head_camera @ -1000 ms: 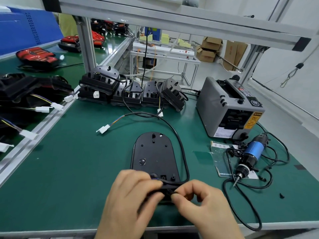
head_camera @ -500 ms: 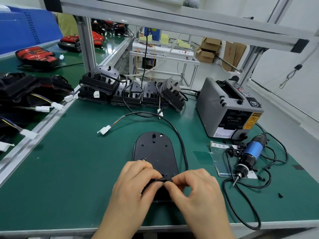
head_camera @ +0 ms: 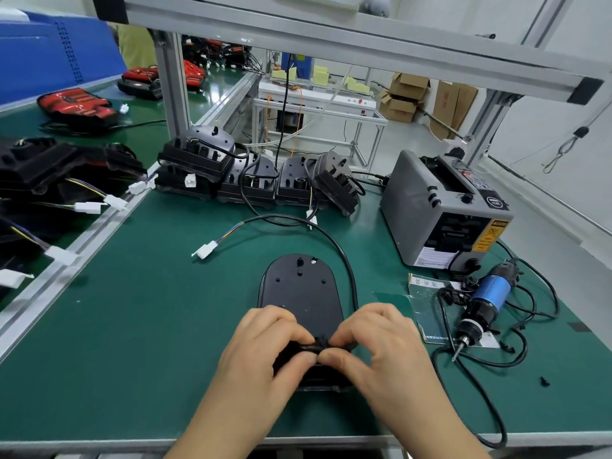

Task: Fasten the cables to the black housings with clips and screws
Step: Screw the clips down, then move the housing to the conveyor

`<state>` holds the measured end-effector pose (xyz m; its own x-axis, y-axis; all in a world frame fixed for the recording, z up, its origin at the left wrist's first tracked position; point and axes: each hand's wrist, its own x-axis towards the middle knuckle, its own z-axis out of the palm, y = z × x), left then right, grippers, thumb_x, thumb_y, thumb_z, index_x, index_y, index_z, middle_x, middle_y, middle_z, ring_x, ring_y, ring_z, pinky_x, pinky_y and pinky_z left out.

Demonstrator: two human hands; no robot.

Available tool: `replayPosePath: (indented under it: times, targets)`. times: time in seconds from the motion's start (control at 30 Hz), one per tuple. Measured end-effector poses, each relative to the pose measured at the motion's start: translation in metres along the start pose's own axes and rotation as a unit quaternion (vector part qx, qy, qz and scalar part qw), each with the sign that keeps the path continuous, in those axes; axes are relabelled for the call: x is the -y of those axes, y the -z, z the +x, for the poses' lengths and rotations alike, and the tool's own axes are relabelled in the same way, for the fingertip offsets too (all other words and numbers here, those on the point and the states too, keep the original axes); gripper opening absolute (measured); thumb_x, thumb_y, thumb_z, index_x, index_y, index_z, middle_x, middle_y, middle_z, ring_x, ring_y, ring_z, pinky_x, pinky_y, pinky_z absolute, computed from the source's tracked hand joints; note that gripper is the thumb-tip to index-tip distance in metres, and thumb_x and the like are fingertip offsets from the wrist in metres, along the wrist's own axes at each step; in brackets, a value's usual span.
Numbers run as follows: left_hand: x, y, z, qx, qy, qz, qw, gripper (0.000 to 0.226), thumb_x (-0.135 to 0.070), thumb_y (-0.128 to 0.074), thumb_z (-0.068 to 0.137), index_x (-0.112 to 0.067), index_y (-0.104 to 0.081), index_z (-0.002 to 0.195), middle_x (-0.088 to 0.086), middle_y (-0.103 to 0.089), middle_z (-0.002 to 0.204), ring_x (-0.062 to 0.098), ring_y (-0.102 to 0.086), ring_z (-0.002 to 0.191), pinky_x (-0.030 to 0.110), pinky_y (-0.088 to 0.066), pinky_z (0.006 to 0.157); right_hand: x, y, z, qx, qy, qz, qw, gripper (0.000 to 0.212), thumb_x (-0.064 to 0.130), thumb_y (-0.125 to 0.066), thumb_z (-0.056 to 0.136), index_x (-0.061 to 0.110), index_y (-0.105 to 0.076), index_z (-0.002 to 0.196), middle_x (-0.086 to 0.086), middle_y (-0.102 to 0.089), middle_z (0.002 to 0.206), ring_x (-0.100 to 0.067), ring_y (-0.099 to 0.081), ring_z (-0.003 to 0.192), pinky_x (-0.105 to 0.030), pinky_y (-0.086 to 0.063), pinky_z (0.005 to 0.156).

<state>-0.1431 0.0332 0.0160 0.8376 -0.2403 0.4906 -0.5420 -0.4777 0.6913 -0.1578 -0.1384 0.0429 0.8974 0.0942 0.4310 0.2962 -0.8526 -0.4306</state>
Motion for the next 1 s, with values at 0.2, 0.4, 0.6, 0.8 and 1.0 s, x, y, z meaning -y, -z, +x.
replayPosePath:
  times: [0.2,0.4,0.6,0.8,1.0]
  targets:
    - [0.000,0.006,0.005,0.007,-0.110,0.083,0.991,0.015,-0.037,-0.058,0.082,-0.029,-0.068,0.091,-0.017,-0.057,0.091,0.009,-0.052,0.087,0.026,-0.043,0.075,-0.005,0.002,0.001,0.018,0.019,0.022,0.999,0.022,0.049,-0.055,0.074,0.030,-0.065,0.071,0.020,-0.060,0.075,0.002,-0.045,0.091,-0.028,-0.037,0.082]
    - [0.008,-0.006,0.004,-0.055,-0.188,0.122,0.973,0.016,-0.033,-0.059,0.088,-0.023,-0.071,0.085,-0.012,-0.063,0.085,0.013,-0.051,0.079,0.029,-0.046,0.070,-0.007,0.001,0.001,0.017,0.025,0.030,0.999,0.023,0.051,-0.054,0.077,0.031,-0.064,0.072,0.019,-0.061,0.078,0.001,-0.045,0.091,-0.024,-0.032,0.084]
    - [0.011,-0.008,0.006,-0.079,-0.221,0.142,0.962,0.018,-0.024,-0.061,0.087,-0.014,-0.074,0.078,-0.007,-0.066,0.081,0.016,-0.053,0.075,0.025,-0.046,0.068,-0.009,0.001,0.003,0.040,0.026,0.034,0.998,0.027,0.053,-0.052,0.077,0.031,-0.067,0.076,0.019,-0.063,0.080,0.003,-0.041,0.094,-0.024,-0.030,0.088]
    - [0.011,-0.012,0.004,-0.096,-0.221,0.155,0.958,0.016,-0.019,-0.062,0.083,-0.013,-0.074,0.074,-0.004,-0.067,0.080,0.018,-0.054,0.075,0.027,-0.046,0.069,-0.020,0.014,0.008,0.082,-0.009,0.081,0.993,0.031,0.057,-0.053,0.076,0.031,-0.069,0.083,0.022,-0.061,0.085,0.001,-0.042,0.104,-0.028,-0.032,0.095]
    - [0.012,-0.015,0.002,-0.104,-0.209,0.143,0.962,0.016,-0.020,-0.063,0.083,-0.013,-0.074,0.073,-0.006,-0.066,0.080,0.017,-0.053,0.075,0.025,-0.045,0.071,-0.072,0.047,0.036,0.087,-0.104,-0.060,0.989,0.010,0.023,-0.062,0.087,0.028,-0.069,0.092,0.021,-0.059,0.090,-0.005,-0.051,0.099,-0.021,-0.038,0.090]
